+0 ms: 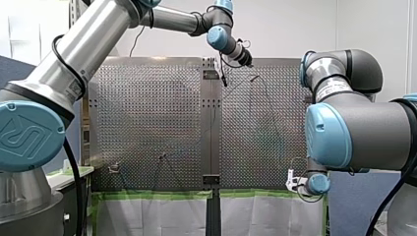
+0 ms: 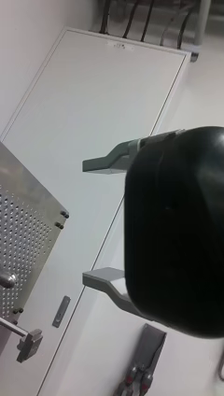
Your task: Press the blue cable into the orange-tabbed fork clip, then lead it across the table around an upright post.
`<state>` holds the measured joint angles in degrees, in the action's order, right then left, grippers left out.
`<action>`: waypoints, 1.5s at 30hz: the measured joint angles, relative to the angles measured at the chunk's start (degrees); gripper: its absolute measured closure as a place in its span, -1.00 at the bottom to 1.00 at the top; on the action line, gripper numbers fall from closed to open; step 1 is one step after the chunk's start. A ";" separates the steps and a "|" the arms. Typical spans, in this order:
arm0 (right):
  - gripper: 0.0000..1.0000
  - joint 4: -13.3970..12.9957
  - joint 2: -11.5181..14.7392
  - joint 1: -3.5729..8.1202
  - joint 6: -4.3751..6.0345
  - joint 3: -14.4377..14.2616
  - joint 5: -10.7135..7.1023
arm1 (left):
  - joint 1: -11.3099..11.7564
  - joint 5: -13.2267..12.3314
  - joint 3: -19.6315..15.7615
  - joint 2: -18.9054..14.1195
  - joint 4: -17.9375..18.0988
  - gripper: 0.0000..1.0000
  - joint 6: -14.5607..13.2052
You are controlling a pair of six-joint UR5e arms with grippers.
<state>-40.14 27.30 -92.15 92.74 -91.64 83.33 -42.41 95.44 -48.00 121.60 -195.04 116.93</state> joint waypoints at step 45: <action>1.00 0.58 0.00 -0.61 -0.28 0.38 -0.09 | 1.16 8.33 -0.05 1.93 -6.89 -0.99 -0.30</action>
<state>-39.56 27.30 -92.76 92.46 -91.26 83.24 -41.25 103.77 -48.05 123.53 -201.94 116.63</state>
